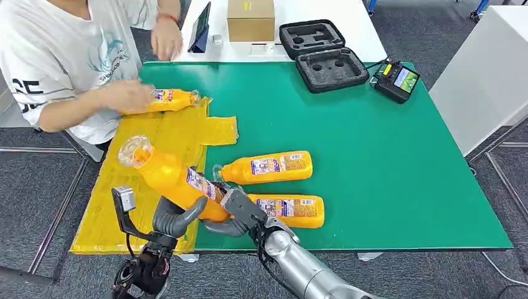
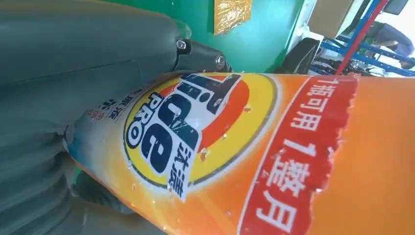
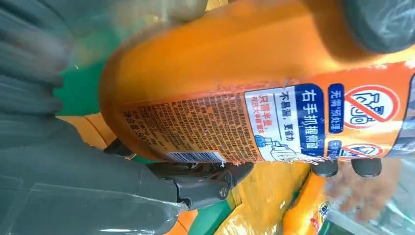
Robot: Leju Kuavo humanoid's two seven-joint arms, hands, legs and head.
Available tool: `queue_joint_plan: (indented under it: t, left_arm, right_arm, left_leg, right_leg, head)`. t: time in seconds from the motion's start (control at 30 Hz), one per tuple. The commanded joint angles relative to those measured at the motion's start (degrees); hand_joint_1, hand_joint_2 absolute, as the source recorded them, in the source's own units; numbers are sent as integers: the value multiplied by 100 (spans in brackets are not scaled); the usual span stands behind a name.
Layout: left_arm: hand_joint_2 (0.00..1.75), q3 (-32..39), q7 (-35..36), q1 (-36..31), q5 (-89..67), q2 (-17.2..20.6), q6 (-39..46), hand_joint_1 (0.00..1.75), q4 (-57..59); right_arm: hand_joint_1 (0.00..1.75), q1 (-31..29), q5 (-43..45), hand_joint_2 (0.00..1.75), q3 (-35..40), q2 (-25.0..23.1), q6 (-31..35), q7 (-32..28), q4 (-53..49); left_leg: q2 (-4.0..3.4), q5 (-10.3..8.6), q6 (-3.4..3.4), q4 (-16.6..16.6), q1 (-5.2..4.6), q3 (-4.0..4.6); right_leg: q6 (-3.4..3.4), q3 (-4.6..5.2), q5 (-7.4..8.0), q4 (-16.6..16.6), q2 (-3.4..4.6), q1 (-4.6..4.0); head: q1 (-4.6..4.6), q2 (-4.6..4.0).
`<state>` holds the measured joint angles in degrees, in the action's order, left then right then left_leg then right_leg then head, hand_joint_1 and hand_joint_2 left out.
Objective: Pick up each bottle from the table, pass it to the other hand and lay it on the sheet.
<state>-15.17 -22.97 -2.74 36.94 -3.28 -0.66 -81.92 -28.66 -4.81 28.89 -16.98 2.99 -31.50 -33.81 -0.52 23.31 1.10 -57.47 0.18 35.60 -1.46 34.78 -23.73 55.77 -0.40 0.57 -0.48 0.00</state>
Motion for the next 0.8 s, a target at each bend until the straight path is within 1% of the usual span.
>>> queue_joint_plan:
  t: [0.03, 0.07, 0.13, 0.17, 0.23, 0.27, 0.3, 0.33, 0.37, 0.43, 0.47, 0.5, 0.53, 0.57, 0.63, 0.67, 0.7, 0.73, 0.77, 0.8]
  left_arm:
    - [175, -96, -2, -173, 14, 19, -5, 175, 60]
    - [175, -96, -2, -173, 14, 19, -5, 175, 60]
    - [175, -96, -2, -173, 14, 19, -5, 175, 60]
    - [175, -96, -2, -173, 14, 19, -5, 175, 60]
    - [175, -96, -2, -173, 14, 19, -5, 175, 60]
    - [175, -92, -1, -163, 27, 25, -12, 175, 46]
    - [175, -79, -14, -154, 29, 34, -11, 175, 25]
    - [175, -63, -25, -140, 32, 40, -9, 175, 3]
    - [175, -41, -33, -121, 34, 39, -6, 175, -26]
    - [175, 4, -59, -103, 43, 22, 31, 175, -55]
    - [175, 25, -90, -104, 35, 18, 65, 175, -67]
    - [175, 58, -140, -97, 11, 17, 114, 175, -102]
    - [175, 77, -148, -89, 11, 18, 124, 175, -117]
    - [175, 130, -195, -63, -17, 16, 159, 175, -162]
    - [175, 214, -245, -50, -68, 17, 179, 175, -168]
    - [175, 257, -348, -86, -183, 20, 226, 175, -143]
    - [175, 365, -490, -150, -295, 2, 345, 175, -79]
    - [175, 403, -504, -179, -299, 14, 357, 175, -47]
    - [175, 487, -513, -224, -285, 18, 361, 175, -12]
    - [175, 545, -553, -217, -292, 7, 367, 175, -45]
  right_arm:
    - [175, -94, 5, 175, 145, 59, -16, 61, 233]
    - [175, -94, 5, 175, 145, 59, -16, 61, 233]
    - [175, -94, 5, 175, 145, 59, -16, 61, 233]
    - [175, -94, 5, 175, 145, 59, -16, 61, 233]
    - [175, -94, 5, 175, 145, 59, -16, 61, 233]
    - [175, -93, 1, 175, 144, 56, -11, 62, 230]
    - [175, -92, -50, 175, 160, 67, 61, 48, 214]
    - [175, -95, -122, 175, 180, 71, 151, 33, 202]
    - [0, -73, -140, 175, 140, 64, 239, -5, 150]
    - [0, -52, -129, 175, 98, 73, 255, -74, 52]
    - [0, -42, -157, 0, 99, 95, 285, -138, -19]
    - [0, -5, -156, 0, 61, 134, 249, -175, -180]
    - [0, 9, -171, 0, 54, 157, 265, -226, -260]
    - [0, 51, -182, 0, 29, 223, 239, -280, -477]
    - [0, 119, -159, 0, -25, 336, 213, -392, -827]
    - [0, 185, -118, 0, -78, 398, 181, -493, -1066]
    - [0, 387, -50, 0, -90, 528, 119, -850, -1753]
    - [0, 463, -40, 0, -81, 580, 98, -850, -1955]
    - [0, 616, -60, 0, -33, 657, 47, -802, -2444]
    - [0, 694, -78, 0, 11, 679, -7, -759, -2724]
  left_leg:
    - [10, 5, -4, 2, 3, -12]
    - [12, 8, -5, 1, 6, -21]
    - [10, 3, -3, 2, 2, -11]
    - [14, 9, -5, 1, 4, -22]
    - [10, 4, -3, 3, 2, -13]
    - [13, 9, -5, 2, 5, -23]
    - [12, 6, -4, 2, 5, -17]
    - [14, 12, -6, 2, 7, -31]
    - [11, 7, -4, 1, 4, -17]
    - [6, 3, -3, 2, 2, -8]
    - [9, 10, -6, -1, 6, -20]
    - [9, 3, -3, 3, 2, -10]
    - [14, 12, -6, 0, 5, -26]
    - [10, 6, -4, 1, 4, -13]
    - [11, 11, -4, 1, 4, -23]
    - [8, 7, -4, 0, 4, -13]
    - [9, 1, -3, 3, 1, -6]
    - [22, 7, -5, 1, 4, -18]
    - [24, 3, -4, 0, 4, -9]
    - [21, 1, -3, 2, 2, -6]
  right_leg:
    - [3, -16, -6, -3, -6, -3]
    - [4, -25, -10, -4, -6, -5]
    - [3, -13, -5, -3, -6, -2]
    - [4, -26, -11, -3, -8, -4]
    - [3, -16, -6, -3, -6, -2]
    - [5, -27, -11, -3, -7, -5]
    - [4, -21, -8, -4, -7, -4]
    - [5, -36, -13, -5, -7, -6]
    - [4, -20, -8, -3, -6, -3]
    - [2, -10, -4, -3, -3, -2]
    - [5, -24, -11, -2, -3, -5]
    - [3, -13, -5, -3, -5, -2]
    - [5, -31, -14, -2, -7, -5]
    - [3, -17, -7, -3, -5, -4]
    - [4, -28, -11, -3, -5, -3]
    - [3, -17, -7, -3, -3, -4]
    - [2, -9, -3, -3, -6, -1]
    - [4, -26, -12, -3, -16, -3]
    - [3, -17, -9, -3, -19, -4]
    - [2, -11, -7, -2, -18, -2]
  head:
    - [0, 0]
    - [0, 0]
    - [0, 0]
    - [0, 0]
    - [0, 0]
    - [0, 0]
    - [0, 0]
    - [0, 0]
    - [0, 0]
    - [0, 0]
    - [0, 0]
    - [-2, 0]
    - [2, 0]
    - [-2, 0]
    - [2, 0]
    - [0, 0]
    - [-2, 0]
    - [0, 0]
    - [0, 0]
    - [2, 0]
